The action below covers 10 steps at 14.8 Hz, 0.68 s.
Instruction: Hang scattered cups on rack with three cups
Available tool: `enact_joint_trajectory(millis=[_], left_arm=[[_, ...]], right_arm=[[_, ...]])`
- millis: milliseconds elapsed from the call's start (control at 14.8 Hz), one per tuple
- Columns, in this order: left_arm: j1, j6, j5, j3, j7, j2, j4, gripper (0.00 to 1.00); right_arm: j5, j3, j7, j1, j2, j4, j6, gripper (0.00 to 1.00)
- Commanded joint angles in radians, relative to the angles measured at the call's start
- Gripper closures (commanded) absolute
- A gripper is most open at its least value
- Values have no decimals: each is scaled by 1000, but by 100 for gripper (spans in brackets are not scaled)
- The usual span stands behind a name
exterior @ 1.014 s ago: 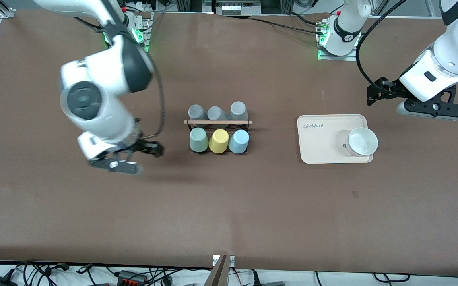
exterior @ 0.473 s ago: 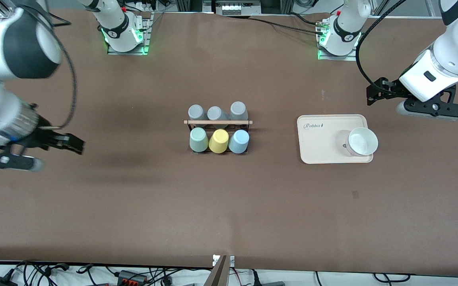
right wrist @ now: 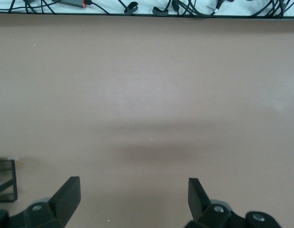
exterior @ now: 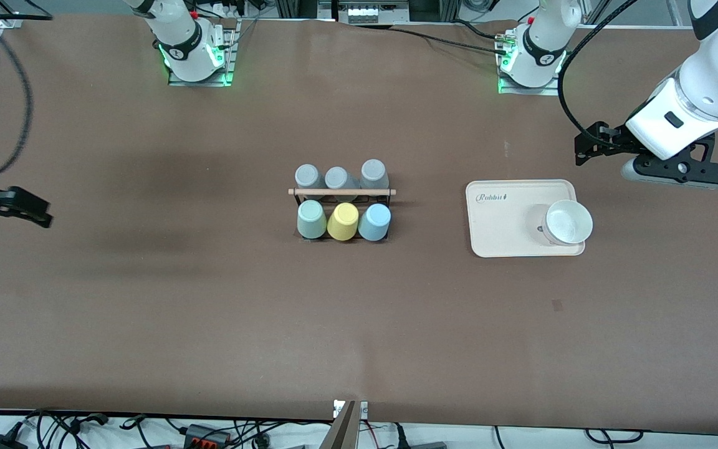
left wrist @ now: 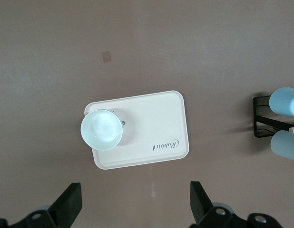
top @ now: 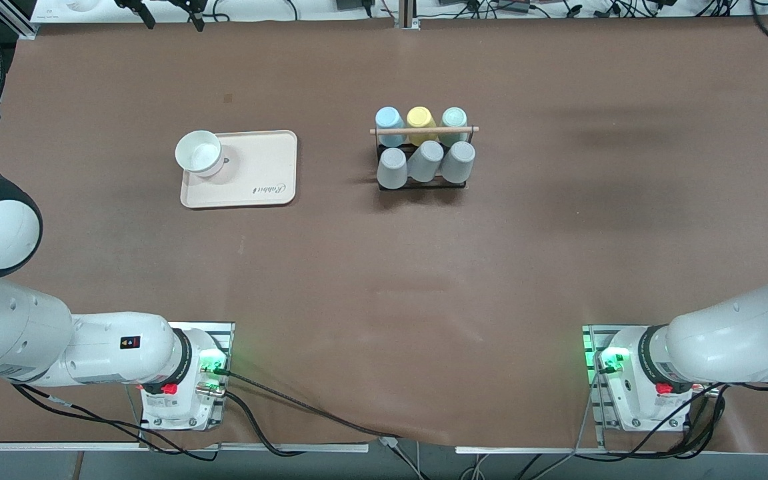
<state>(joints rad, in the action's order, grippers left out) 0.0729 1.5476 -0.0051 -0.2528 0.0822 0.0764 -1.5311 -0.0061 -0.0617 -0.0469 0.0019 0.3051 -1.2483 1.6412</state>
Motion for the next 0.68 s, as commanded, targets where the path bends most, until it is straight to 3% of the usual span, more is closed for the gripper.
enact_joint_trajectory(millis=[0,405,608], left_arm=[[4,-3,7,-6,-6,0,2,0],[7,-3,7,-6,-7,0,2,0],[10,-7,7,-6,-4,0,2,0]], right_arm=[[21,-13,-54,-3,-47,-42,-11,0],[15,-10,-50,3,-75,-74,-1,0],[14,-12,-51,1,-197,-263,90,0]])
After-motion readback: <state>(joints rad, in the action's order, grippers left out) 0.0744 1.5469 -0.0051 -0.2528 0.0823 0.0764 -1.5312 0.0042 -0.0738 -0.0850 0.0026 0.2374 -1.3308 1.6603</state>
